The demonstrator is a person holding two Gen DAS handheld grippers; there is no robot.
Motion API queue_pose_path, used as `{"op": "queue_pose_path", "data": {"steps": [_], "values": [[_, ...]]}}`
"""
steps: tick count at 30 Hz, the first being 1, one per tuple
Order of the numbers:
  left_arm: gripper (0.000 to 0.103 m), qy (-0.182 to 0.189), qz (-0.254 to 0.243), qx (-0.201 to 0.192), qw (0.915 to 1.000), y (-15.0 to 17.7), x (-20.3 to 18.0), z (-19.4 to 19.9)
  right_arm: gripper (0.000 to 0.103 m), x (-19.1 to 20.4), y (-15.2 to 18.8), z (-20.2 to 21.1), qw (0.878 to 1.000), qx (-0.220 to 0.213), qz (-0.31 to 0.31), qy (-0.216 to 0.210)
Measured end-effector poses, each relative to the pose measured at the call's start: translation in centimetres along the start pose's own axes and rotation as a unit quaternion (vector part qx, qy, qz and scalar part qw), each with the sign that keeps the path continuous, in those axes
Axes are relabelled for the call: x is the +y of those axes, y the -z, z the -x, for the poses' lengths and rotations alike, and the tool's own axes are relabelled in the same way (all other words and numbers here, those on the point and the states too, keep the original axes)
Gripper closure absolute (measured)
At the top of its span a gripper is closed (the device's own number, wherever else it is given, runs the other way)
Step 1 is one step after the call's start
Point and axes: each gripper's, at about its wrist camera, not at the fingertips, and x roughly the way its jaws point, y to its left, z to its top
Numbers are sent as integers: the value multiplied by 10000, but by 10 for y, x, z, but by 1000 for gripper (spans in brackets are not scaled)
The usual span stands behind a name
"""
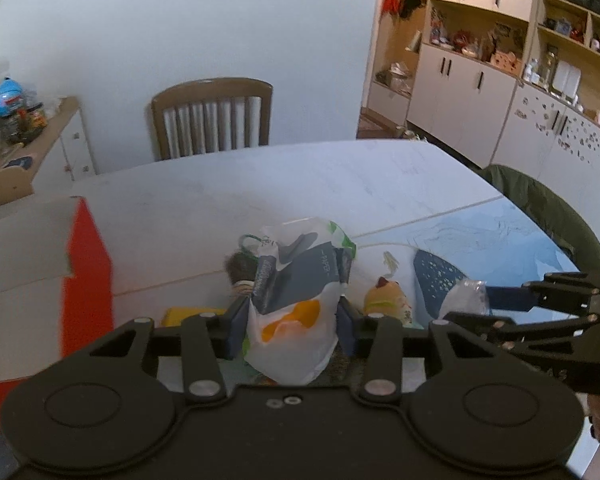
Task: Organize objects
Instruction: 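Carry both held bags over the open cardboard box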
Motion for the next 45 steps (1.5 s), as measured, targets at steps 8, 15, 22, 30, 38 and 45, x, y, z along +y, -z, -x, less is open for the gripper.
{"op": "queue_pose_path", "data": {"steps": [8,15,22,30,38,45], "values": [[59,-319,369,-186,9986,-1,39,40,62,46,-35,13,9979,-238,385,-469],[59,-696,640,-304,9951,0,81,67,62,104,-65,4,9913,-427,949,-805],[59,-1090,999,-348,9884,5,132,87,62,162,-87,-17,9832,-453,1368,-1121],[59,-1522,1153,-249,9813,9,181,87,62,217,-100,-57,9750,-320,1699,-1397],[59,-1609,1240,15,9792,15,230,70,62,257,-104,-107,9710,40,1814,-1554],[59,-1642,1171,417,9786,20,257,43,62,283,-95,-152,9692,483,1912,-1478]]}}
